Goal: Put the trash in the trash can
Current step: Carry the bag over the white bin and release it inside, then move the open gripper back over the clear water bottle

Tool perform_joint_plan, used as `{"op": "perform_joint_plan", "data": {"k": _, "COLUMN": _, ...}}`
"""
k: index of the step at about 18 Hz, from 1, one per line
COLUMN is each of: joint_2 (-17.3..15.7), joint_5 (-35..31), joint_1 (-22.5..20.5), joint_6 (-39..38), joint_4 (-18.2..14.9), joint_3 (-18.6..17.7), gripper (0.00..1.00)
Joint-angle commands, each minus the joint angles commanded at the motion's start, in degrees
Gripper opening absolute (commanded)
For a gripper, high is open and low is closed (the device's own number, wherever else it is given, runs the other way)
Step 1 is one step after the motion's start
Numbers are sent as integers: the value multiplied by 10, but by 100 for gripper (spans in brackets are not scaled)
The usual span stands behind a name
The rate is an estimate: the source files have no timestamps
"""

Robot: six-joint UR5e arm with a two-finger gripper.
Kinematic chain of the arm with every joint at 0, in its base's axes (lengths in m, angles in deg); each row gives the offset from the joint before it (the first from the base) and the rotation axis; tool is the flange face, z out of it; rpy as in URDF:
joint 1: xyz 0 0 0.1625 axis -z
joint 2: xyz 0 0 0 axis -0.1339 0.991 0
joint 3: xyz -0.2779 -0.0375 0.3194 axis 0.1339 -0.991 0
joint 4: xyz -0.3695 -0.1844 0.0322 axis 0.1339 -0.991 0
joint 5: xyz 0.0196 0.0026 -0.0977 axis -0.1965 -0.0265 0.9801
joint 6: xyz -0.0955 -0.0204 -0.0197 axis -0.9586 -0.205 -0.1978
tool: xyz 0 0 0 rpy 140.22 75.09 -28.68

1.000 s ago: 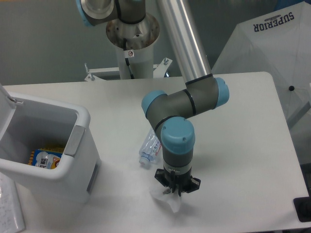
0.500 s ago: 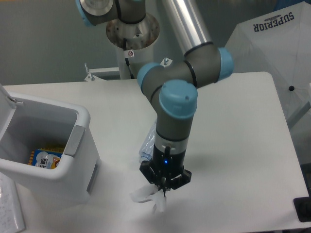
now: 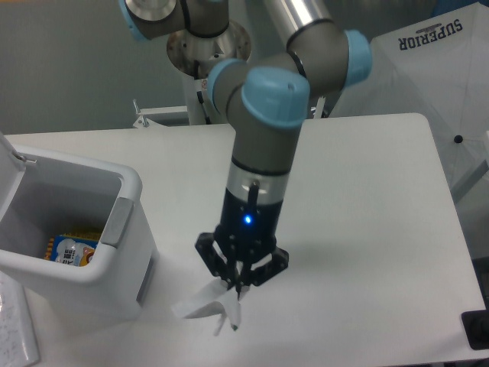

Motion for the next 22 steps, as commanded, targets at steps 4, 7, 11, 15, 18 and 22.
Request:
{"op": "perform_joint_plan", "data": {"k": 4, "joint_2": -25, "joint_5": 14, "joint_1": 27, "joint_6": -14, "joint_4": -1, "joint_3": -4, "gripper": 3}}
{"op": "perform_joint_plan", "data": {"k": 7, "joint_2": -49, "joint_5": 12, "joint_1": 54, "joint_6": -35, "joint_4": -1, "joint_3": -16, "gripper": 4}}
{"op": "perform_joint_plan", "data": {"k": 11, "joint_2": -67, "joint_5": 9, "joint_1": 102, "joint_6": -49, "joint_4": -1, "joint_3": -39, "gripper": 7}}
{"op": "perform_joint_plan", "data": {"k": 15, "joint_2": -70, "joint_5": 8, "joint_1": 134, "joint_6": -48, "joint_4": -1, "joint_3": -60, "gripper": 12}}
{"op": "perform_joint_plan", "data": {"k": 18, "joint_2": -73, "joint_5": 8, "joint_1": 146, "joint_6": -41, "joint_4": 0, "joint_3": -80, "gripper": 23}}
{"op": "perform_joint_plan", "data": {"k": 22, "joint_2": -81, "joint_5": 10, "joint_1": 149, "joint_6": -36, "joint_4": 2, "joint_3": -103, "gripper": 74}}
